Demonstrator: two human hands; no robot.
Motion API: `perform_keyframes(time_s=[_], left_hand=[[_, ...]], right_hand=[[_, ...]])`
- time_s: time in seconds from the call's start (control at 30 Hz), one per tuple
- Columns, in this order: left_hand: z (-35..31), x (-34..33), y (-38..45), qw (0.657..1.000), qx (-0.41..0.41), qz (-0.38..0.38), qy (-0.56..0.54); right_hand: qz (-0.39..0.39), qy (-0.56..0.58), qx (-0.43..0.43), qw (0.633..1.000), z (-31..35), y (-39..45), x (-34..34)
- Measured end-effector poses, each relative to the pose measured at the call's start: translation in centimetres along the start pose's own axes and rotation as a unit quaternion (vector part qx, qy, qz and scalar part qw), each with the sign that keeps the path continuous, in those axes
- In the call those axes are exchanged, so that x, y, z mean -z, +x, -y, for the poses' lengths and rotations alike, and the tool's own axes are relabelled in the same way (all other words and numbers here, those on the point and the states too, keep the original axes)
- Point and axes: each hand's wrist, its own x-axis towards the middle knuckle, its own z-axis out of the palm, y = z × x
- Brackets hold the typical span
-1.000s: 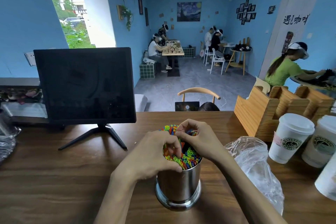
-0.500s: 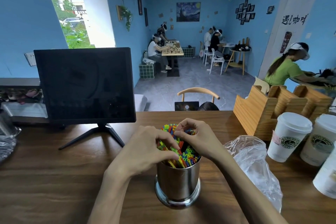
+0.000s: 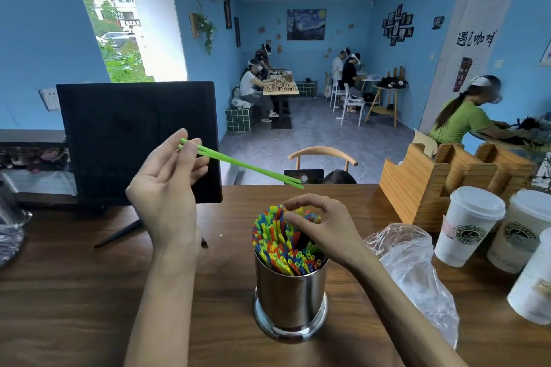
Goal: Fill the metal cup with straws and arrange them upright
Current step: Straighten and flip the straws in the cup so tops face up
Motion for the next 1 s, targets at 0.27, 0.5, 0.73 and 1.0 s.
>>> perform_keyframes(time_s=[0.27, 0.5, 0.73, 1.0], left_hand=[[3.3, -0.4, -2.6, 0.983, 0.178, 0.03, -0.019], [4.4, 0.7, -3.5, 0.923, 0.223, 0.274, 0.15], [4.1, 1.4, -3.7, 0.845, 0.069, 0.411, 0.334], [4.6, 2.1, -4.2, 0.699, -0.055, 0.534, 0.472]], right_hand=[[-0.12, 0.32, -0.023, 0.94, 2.6, 0.9, 0.3], [-0.149, 0.436, -0.046, 0.886, 4.4, 2.3, 2.4], [-0.178, 0.119, 0.03, 0.976, 4.0, 2.7, 3.2], [-0.073, -0.116, 0.026, 0.99, 0.4, 2.1, 0.4]])
